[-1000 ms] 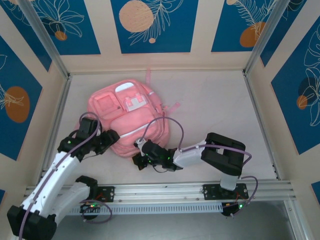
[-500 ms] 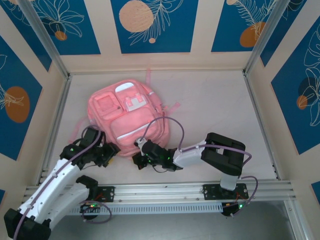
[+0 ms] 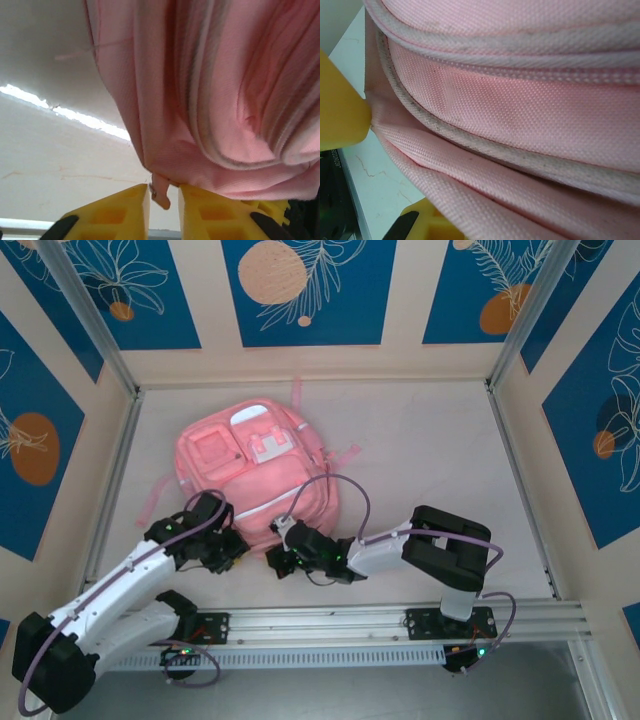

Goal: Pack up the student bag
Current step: Zip the student bag at the center of the table.

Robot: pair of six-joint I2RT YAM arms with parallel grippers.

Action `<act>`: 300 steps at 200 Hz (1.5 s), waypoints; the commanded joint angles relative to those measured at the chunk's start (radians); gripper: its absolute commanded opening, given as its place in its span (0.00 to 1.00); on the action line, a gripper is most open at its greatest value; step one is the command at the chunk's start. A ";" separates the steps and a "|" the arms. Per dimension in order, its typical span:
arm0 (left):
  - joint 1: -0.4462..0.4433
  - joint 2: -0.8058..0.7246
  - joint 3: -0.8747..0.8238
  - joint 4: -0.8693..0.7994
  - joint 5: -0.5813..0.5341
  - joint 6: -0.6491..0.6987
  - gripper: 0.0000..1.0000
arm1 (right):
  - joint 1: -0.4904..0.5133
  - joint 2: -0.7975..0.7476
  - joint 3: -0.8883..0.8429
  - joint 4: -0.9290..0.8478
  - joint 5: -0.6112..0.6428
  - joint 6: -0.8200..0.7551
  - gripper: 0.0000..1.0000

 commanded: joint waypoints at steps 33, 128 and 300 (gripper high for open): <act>-0.001 0.017 0.026 -0.008 -0.088 0.009 0.00 | -0.009 -0.042 -0.060 -0.010 0.072 0.006 0.00; 0.067 -0.025 0.036 -0.065 -0.107 0.076 0.00 | -0.031 -0.135 -0.165 -0.006 0.086 -0.012 0.00; 0.145 -0.038 0.039 -0.090 -0.079 0.145 0.00 | -0.229 -0.466 -0.431 -0.117 0.109 -0.021 0.00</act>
